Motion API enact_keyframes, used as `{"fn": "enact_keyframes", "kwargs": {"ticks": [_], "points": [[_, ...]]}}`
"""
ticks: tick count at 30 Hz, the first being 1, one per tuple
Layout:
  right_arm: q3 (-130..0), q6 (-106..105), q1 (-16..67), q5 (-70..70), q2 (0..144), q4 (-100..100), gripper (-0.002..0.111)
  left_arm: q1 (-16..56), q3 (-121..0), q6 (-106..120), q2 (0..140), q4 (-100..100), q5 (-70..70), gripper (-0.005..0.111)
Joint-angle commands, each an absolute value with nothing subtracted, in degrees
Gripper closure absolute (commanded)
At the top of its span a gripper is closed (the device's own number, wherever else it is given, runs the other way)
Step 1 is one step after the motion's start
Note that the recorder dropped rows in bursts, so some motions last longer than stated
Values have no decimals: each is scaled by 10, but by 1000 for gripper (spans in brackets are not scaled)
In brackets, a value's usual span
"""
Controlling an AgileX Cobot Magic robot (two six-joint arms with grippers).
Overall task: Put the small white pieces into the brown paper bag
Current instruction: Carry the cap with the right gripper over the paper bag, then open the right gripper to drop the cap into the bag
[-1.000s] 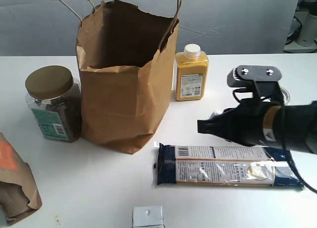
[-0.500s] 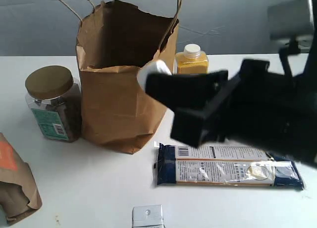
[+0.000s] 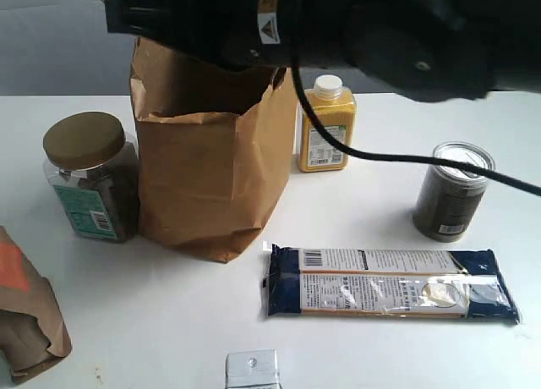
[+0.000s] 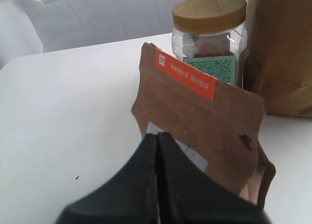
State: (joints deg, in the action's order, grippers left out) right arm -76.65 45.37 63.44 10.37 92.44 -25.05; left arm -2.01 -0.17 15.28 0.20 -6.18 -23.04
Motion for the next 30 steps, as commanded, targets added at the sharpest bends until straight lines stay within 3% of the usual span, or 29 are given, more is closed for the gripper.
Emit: {"fn": "enact_keyframes", "kwargs": {"ticks": [1, 5, 7, 15, 30], "points": [[-817, 452, 619, 138, 972, -240, 108, -18, 0, 152, 0, -67, -226, 107], [-838, 452, 618, 146, 994, -239, 108, -18, 0, 152, 0, -67, -226, 107], [-841, 452, 618, 143, 998, -239, 103, -18, 0, 152, 0, -67, -226, 107], [-841, 454, 614, 158, 999, -219, 59, -18, 0, 152, 0, -67, -226, 107], [-841, 468, 609, 217, 998, -234, 57, -18, 0, 152, 0, -67, -226, 107]]}}
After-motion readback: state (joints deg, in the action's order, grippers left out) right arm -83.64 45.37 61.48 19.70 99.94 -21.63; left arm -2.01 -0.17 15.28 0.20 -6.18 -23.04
